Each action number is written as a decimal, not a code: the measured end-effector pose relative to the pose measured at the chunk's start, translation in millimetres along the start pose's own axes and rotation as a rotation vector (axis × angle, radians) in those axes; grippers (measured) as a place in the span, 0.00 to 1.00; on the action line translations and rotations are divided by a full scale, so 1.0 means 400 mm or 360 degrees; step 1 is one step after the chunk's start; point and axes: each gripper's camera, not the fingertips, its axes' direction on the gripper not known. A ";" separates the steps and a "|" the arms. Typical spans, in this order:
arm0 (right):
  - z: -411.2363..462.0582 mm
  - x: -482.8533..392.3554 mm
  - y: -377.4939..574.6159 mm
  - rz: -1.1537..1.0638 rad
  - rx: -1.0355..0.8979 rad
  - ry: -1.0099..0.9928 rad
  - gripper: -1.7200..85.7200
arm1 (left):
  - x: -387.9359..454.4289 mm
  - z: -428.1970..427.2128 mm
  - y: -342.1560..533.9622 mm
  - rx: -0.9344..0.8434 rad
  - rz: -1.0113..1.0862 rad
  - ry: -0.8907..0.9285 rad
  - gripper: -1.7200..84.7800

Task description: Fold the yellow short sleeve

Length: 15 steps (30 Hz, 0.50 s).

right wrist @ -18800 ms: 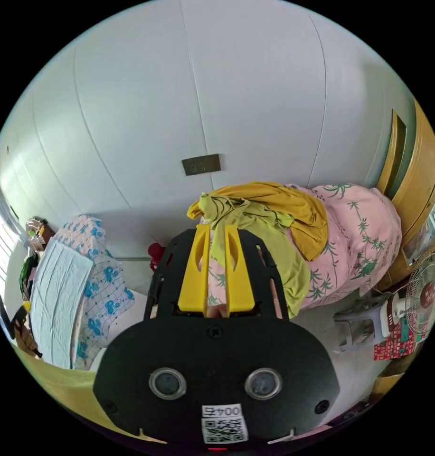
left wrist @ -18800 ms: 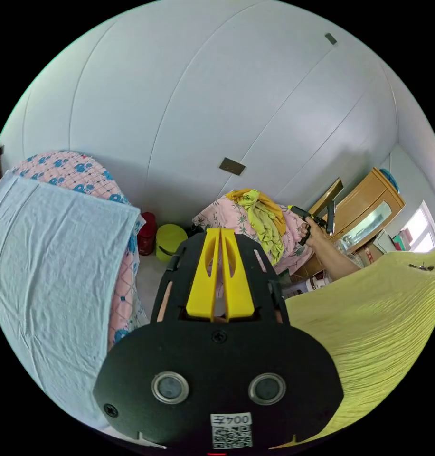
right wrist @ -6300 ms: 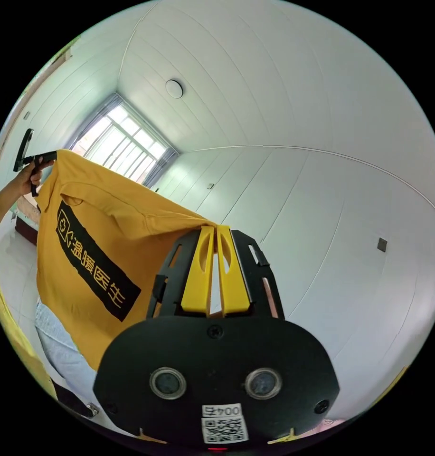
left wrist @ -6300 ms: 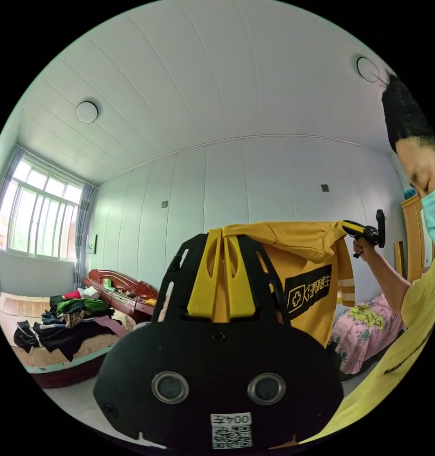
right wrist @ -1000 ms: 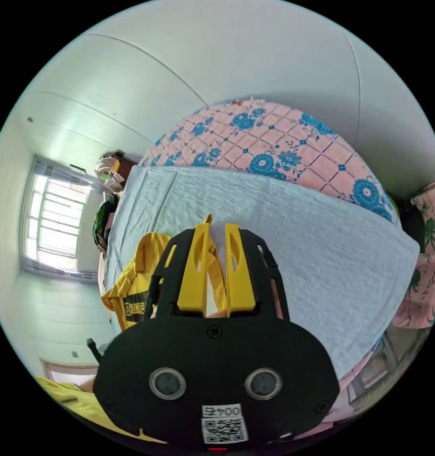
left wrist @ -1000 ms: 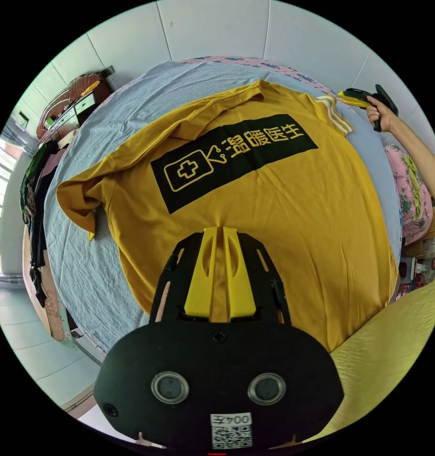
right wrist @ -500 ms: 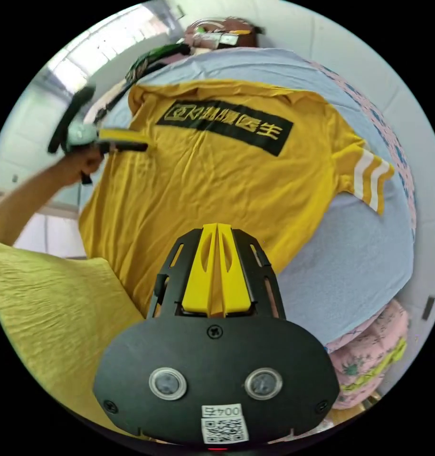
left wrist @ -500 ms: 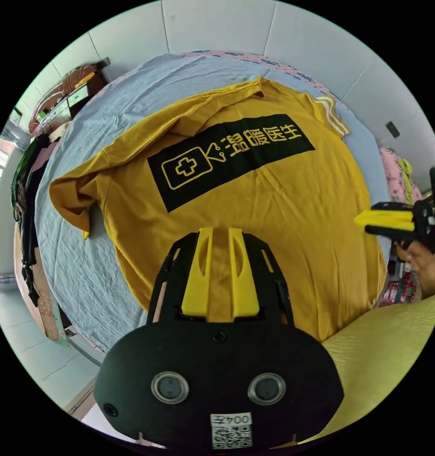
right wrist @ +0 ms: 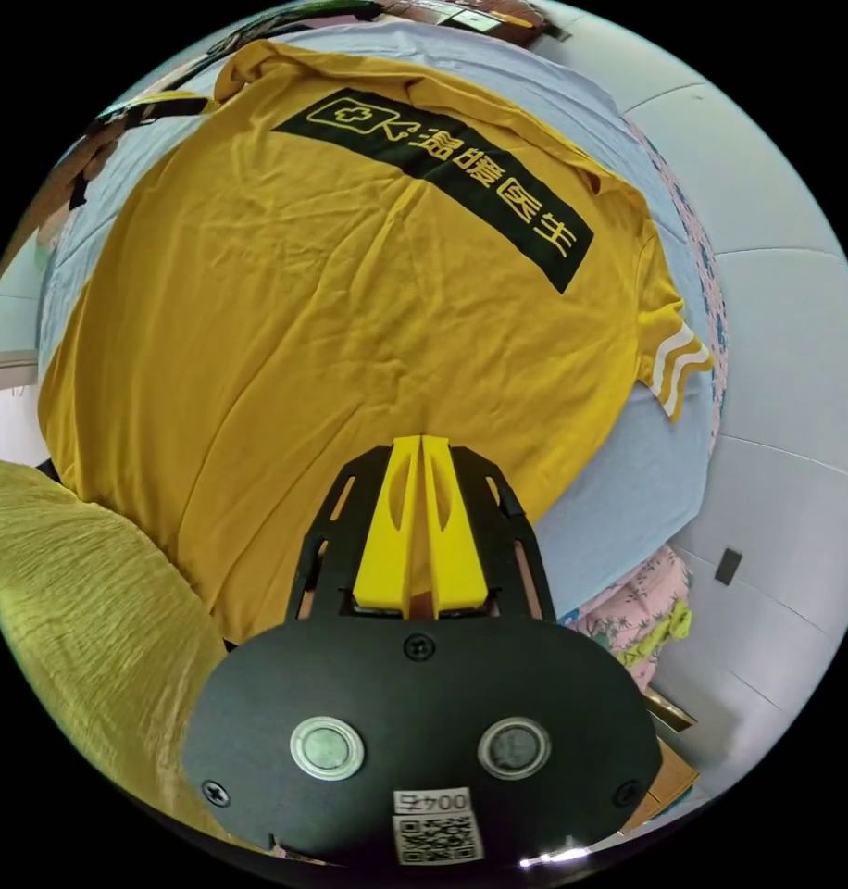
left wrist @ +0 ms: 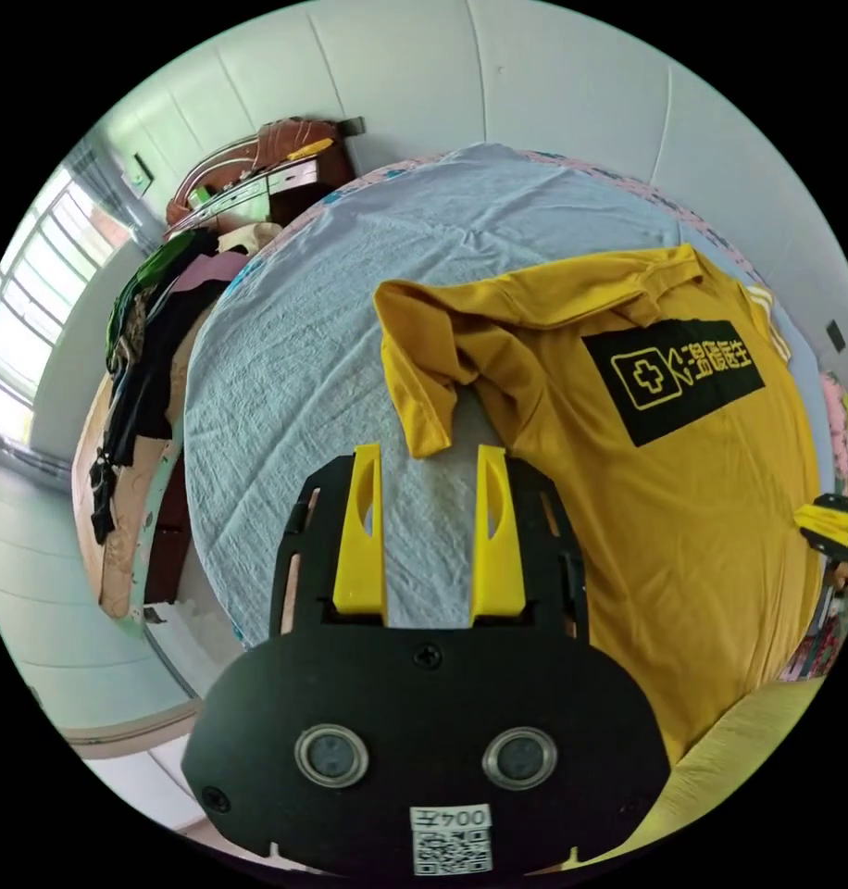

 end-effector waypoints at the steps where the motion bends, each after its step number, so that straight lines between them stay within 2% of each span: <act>1: -0.003 -0.017 -0.023 -0.0004 -0.0051 0.0035 0.01 | 0.005 0.023 -0.010 0.0010 0.0049 -0.0013 0.16; 4: -0.010 -0.034 -0.078 0.0031 -0.0181 0.0036 0.01 | -0.001 0.049 -0.037 0.0089 0.0116 -0.0066 0.08; 7: -0.015 -0.036 -0.124 0.0073 -0.0278 -0.0015 0.01 | -0.033 0.041 -0.078 0.0118 0.0225 -0.0092 0.05; 10: -0.018 -0.042 -0.159 0.0064 -0.0343 -0.0045 0.01 | -0.113 -0.013 -0.145 0.0123 0.0332 0.0040 0.04; 15: -0.023 -0.028 -0.194 0.0135 -0.0381 -0.0162 0.01 | -0.287 -0.088 -0.346 -0.0130 0.0583 0.0386 0.03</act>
